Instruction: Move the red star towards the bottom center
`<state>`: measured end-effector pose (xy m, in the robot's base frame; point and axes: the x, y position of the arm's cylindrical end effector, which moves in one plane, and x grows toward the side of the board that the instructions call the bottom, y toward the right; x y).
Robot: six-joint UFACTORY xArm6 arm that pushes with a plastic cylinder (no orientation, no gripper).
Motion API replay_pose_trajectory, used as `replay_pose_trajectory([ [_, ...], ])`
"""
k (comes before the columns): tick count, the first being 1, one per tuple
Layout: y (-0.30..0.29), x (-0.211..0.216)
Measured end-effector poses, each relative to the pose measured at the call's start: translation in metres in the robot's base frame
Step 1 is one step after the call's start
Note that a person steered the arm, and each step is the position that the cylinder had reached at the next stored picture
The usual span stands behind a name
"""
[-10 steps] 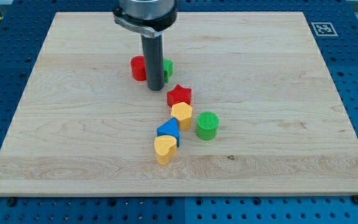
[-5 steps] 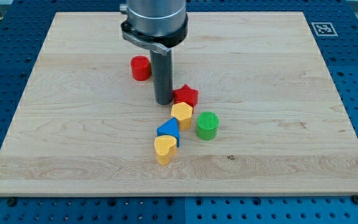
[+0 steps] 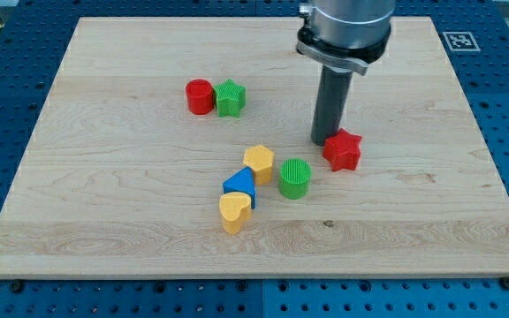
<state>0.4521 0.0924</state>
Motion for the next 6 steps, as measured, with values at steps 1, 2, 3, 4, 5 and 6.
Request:
replay_pose_trajectory([
  [1,0.014,-0.008],
  [2,0.031,0.005],
  [3,0.035,0.018],
  [4,0.035,0.010],
  [5,0.046,-0.005],
  [6,0.054,0.017],
])
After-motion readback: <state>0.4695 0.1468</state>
